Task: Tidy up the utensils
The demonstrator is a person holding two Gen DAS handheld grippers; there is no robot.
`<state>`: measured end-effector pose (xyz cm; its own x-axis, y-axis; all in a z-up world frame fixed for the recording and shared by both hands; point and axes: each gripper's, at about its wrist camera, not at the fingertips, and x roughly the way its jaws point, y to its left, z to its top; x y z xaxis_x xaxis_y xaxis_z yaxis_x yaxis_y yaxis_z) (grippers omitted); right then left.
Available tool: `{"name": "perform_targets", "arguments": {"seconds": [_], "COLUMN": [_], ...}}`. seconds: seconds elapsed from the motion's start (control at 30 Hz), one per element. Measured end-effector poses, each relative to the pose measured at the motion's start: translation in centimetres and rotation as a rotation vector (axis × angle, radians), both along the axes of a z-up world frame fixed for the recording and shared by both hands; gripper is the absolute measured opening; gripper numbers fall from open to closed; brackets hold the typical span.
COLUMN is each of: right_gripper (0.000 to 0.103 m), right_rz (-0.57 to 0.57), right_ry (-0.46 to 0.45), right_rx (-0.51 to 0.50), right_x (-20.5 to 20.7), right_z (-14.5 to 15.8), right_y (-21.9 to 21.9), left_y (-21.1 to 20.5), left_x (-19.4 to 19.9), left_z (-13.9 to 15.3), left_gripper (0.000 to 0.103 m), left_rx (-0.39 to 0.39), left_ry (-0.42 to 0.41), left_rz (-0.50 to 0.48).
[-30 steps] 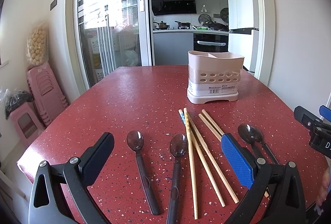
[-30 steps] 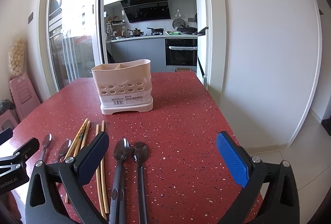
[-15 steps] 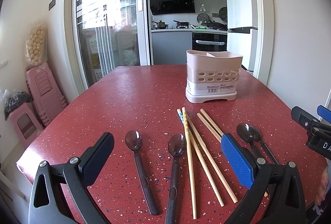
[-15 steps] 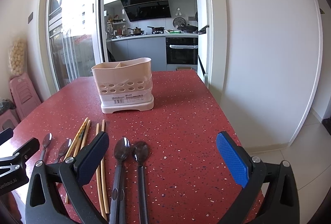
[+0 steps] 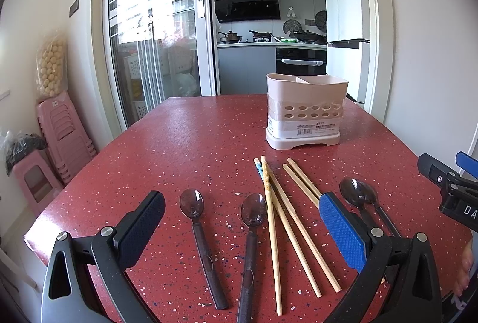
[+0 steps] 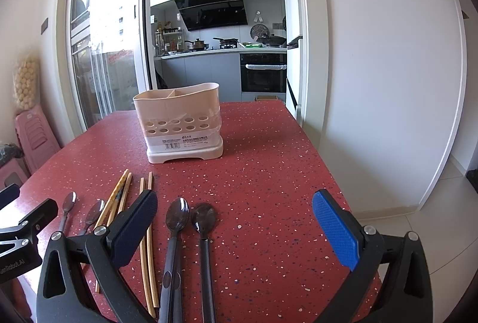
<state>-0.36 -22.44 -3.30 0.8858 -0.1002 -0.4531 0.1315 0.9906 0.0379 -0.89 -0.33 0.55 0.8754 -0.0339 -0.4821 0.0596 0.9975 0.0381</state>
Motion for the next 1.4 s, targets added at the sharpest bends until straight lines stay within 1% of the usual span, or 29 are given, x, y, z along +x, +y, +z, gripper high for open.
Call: {"name": "perform_targets", "arguments": {"seconds": [1.4], "right_gripper": [0.103], "right_rz": [0.005], "right_ry": [0.011], "right_rx": [0.012], "right_x": [-0.12], "right_z": [-0.04], "right_y": [-0.26], "left_y": [0.02], "left_x": [0.14], "left_z": [0.01], "left_gripper": [0.103], "left_rx": [-0.005], "left_ry": [0.01], "left_rz": [0.002]}}
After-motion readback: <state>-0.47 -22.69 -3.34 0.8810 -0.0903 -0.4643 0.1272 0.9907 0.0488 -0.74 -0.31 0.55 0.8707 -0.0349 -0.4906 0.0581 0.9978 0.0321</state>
